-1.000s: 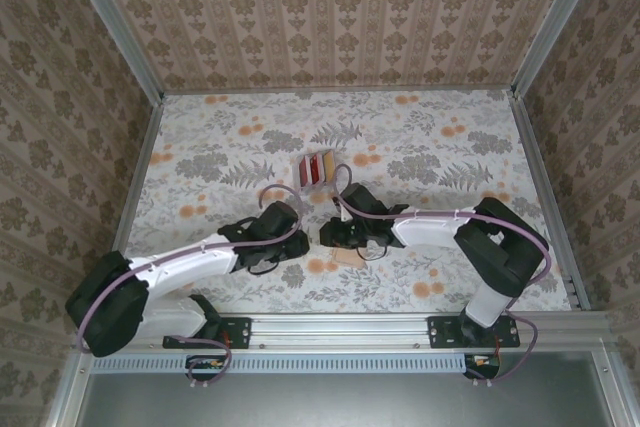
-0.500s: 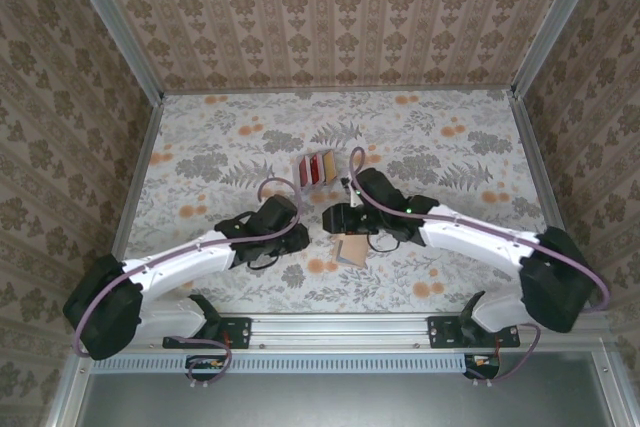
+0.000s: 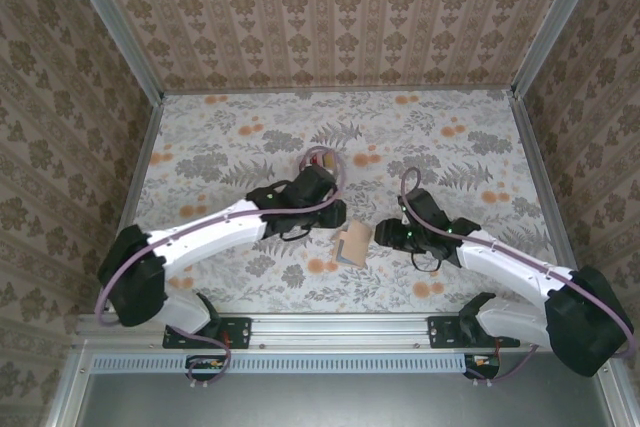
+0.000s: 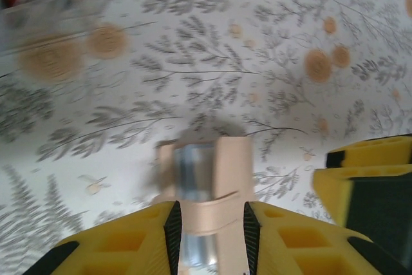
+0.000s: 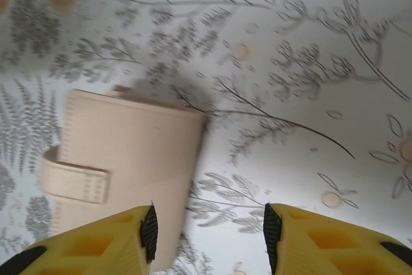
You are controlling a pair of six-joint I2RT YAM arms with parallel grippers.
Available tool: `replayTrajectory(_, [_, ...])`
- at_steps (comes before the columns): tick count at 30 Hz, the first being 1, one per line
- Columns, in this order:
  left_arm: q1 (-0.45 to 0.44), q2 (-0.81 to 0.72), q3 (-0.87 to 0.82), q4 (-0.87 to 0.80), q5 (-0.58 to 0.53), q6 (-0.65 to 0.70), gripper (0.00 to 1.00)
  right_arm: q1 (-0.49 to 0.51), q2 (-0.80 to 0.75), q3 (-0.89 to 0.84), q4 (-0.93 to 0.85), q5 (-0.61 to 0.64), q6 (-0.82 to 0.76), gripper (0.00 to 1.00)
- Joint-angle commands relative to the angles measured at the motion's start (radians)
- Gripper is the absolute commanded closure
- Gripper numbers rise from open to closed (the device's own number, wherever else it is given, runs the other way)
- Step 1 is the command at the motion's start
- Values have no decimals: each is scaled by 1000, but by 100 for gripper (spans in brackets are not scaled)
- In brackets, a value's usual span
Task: Put the credit cards into the card holder
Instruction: Press the card holder at the bottom-center of the table.
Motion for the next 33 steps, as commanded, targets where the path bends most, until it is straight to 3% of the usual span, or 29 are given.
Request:
replayTrajectory(1, [-47,86,89,-32,23,70,66,-8,-23,-31,-4,24,20,49])
replayTrajectory(10, [-63,261,124,9,134,15,67,-15,10,-51,2,29,10,49])
replayTrajectory(23, [2,300,-41,6,102,-25,69,-16,32,-64,76,-70,44,48])
replayTrajectory(33, [12,263,-224,135,97,-103,98,25,166,-65,287,-195,140,46])
